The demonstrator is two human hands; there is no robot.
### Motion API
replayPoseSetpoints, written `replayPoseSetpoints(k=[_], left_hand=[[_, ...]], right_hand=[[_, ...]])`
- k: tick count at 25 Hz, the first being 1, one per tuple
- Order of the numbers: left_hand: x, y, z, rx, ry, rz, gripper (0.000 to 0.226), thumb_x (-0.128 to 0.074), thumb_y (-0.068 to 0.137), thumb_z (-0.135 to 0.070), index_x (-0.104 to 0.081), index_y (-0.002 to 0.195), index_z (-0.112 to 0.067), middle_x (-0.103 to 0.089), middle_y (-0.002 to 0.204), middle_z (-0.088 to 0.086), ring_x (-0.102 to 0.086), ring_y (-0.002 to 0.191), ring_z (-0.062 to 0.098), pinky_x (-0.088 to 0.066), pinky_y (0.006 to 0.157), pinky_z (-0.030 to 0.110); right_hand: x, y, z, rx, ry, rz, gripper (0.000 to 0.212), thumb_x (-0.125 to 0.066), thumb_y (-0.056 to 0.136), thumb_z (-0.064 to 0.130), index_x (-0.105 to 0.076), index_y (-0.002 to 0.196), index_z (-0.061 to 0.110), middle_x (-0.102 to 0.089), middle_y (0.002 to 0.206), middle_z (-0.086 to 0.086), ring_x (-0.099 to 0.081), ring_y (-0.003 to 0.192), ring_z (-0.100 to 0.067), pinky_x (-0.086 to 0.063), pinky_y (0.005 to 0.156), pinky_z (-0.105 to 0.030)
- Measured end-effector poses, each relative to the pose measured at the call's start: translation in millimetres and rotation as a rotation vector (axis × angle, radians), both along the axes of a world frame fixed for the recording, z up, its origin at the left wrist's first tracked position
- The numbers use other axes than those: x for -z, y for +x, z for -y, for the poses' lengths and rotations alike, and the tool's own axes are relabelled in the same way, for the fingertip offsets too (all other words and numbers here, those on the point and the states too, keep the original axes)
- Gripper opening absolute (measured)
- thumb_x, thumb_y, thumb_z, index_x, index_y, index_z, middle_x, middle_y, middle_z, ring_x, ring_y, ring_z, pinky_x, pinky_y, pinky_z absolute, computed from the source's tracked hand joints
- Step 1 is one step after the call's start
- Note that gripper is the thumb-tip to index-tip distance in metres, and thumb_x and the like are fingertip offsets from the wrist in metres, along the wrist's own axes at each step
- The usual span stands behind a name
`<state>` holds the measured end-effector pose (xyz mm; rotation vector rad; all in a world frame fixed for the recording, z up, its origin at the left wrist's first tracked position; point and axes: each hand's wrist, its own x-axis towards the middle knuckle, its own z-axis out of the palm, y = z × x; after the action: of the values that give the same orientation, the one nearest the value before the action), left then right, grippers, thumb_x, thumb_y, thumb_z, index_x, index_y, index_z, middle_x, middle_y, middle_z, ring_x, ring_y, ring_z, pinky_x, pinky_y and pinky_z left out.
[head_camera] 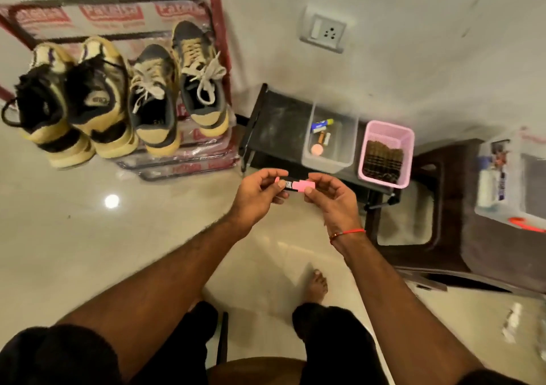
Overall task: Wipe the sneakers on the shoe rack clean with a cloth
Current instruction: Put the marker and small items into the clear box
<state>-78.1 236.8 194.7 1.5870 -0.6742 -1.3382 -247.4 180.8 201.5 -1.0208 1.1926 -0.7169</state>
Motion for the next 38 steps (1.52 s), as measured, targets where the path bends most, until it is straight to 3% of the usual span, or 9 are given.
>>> replayPoseSetpoints(k=[3,6,11,15,19,23,27,30,38], left_hand=[[-12,-39,44,0.033,-0.055,0.024,0.024,-0.057,0.100,-0.001,-0.068,0.116,-0.015,-0.073,0.098,0.006,-0.067,0.074,0.008,-0.059,0.075,0.029],[-15,-108,89,0.090,-0.067,0.006,0.024,-0.057,0.102,-0.003,-0.069,0.112,-0.021,-0.072,0.102,0.003,-0.067,0.081,0.008,-0.059,0.078,0.027],[-43,-236,154,0.271,-0.098,0.014,0.022,-0.059,0.100,-0.002,-0.071,0.112,-0.016,-0.072,0.109,0.003,-0.071,0.094,0.015,-0.060,0.084,0.028],[-67,-323,215,0.487,-0.233,0.166,0.027,-0.060,0.098,0.002,-0.072,0.117,-0.014,-0.072,0.103,0.000,-0.071,0.089,0.016,-0.060,0.085,0.029],[-67,-393,264,0.646,-0.327,0.576,0.036,-0.063,0.096,-0.004,-0.066,0.130,-0.015,-0.060,0.129,0.003,-0.066,0.108,0.020,-0.049,0.102,0.025],[-48,-424,269,0.656,-0.102,0.603,0.050,-0.064,0.099,-0.015,-0.050,0.147,-0.013,-0.042,0.147,0.010,-0.049,0.132,0.023,-0.038,0.111,0.028],[-29,-438,262,0.706,-0.174,0.690,0.060,-0.064,0.096,-0.005,-0.042,0.152,-0.011,-0.047,0.146,0.014,-0.051,0.133,0.027,-0.046,0.109,0.037],[-20,-443,259,0.661,-0.182,0.688,0.061,-0.062,0.098,-0.007,-0.039,0.154,-0.010,-0.051,0.143,0.015,-0.053,0.131,0.028,-0.050,0.108,0.044],[-10,-438,256,0.645,-0.116,0.649,0.083,-0.063,0.100,-0.019,-0.009,0.163,-0.021,-0.055,0.144,0.016,-0.058,0.129,0.031,-0.051,0.104,0.053]], right_hand=[[-12,-43,40,-0.067,-0.152,-0.085,0.032,-0.070,0.083,-0.011,-0.067,0.107,0.011,-0.071,0.101,-0.006,-0.068,0.088,-0.007,-0.054,0.085,-0.027],[-18,-112,71,-0.068,-0.293,-0.279,0.029,-0.075,0.083,0.005,-0.070,0.111,0.013,-0.072,0.107,-0.006,-0.069,0.090,-0.011,-0.055,0.089,-0.030],[-50,-236,101,0.075,-0.476,-0.629,0.025,-0.079,0.082,0.013,-0.074,0.106,0.013,-0.069,0.095,0.001,-0.059,0.074,0.008,-0.043,0.075,-0.003],[-72,-328,133,0.241,-0.395,-0.640,0.025,-0.079,0.081,0.011,-0.074,0.106,0.013,-0.069,0.088,0.001,-0.060,0.070,-0.004,-0.049,0.069,-0.014],[-66,-402,173,0.399,-0.283,-0.763,0.024,-0.078,0.083,0.015,-0.074,0.107,0.013,-0.068,0.089,0.001,-0.064,0.077,-0.017,-0.056,0.081,-0.034],[-35,-419,212,0.311,-0.089,-0.956,0.028,-0.074,0.087,0.019,-0.069,0.113,0.010,-0.068,0.108,-0.010,-0.066,0.098,-0.025,-0.053,0.090,-0.034],[-2,-415,232,0.149,-0.057,-1.135,0.026,-0.071,0.089,0.016,-0.066,0.112,0.006,-0.067,0.109,-0.015,-0.066,0.099,-0.028,-0.051,0.078,-0.032],[11,-419,239,0.155,0.000,-1.130,0.026,-0.073,0.088,0.013,-0.066,0.112,0.006,-0.068,0.108,-0.015,-0.067,0.099,-0.030,-0.049,0.074,-0.031],[19,-427,243,-0.039,-0.014,-1.054,0.029,-0.059,0.095,0.007,-0.067,0.122,0.009,-0.068,0.119,-0.014,-0.063,0.110,-0.031,-0.049,0.098,-0.038]])
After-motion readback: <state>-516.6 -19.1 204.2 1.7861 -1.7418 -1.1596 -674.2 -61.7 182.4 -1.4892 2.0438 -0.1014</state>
